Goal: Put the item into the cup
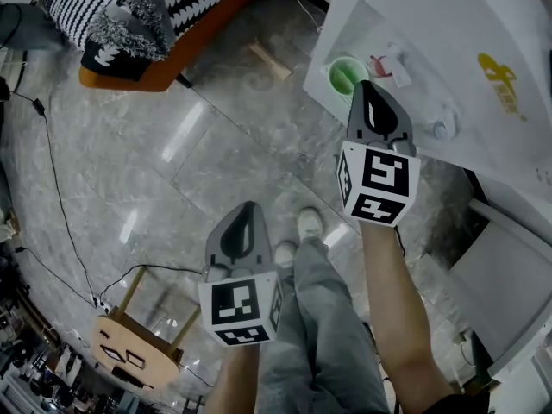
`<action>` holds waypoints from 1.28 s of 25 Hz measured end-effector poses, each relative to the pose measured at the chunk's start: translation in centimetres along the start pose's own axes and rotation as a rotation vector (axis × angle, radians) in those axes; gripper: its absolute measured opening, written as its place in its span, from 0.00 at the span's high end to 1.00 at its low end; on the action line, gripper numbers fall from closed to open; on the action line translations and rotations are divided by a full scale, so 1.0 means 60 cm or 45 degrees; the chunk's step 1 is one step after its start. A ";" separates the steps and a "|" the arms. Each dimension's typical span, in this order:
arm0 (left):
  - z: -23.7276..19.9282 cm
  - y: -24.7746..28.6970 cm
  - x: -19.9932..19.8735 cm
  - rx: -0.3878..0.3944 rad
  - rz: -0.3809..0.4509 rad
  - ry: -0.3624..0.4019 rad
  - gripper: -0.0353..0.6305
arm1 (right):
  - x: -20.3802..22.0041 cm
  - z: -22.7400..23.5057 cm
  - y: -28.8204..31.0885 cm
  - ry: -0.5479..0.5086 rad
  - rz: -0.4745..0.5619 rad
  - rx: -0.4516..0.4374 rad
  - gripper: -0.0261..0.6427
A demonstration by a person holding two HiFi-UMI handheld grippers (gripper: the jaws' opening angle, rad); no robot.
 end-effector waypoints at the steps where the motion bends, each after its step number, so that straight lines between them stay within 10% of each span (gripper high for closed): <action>1: -0.001 -0.004 -0.001 -0.001 0.005 -0.005 0.93 | 0.000 -0.003 -0.004 0.004 0.003 -0.006 0.94; 32: -0.019 -0.462 -0.245 -0.146 0.645 0.103 0.93 | -0.257 -0.183 -0.508 0.043 0.248 -0.209 0.95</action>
Point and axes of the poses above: the fingertips, and each gripper's own axes: y forward along the fingers, z to its right, x out of its underside, the point moved 3 cm from there along -y, backward along the fingers, and after that the axes turned 15 degrees about y, right-handed, at the moved point
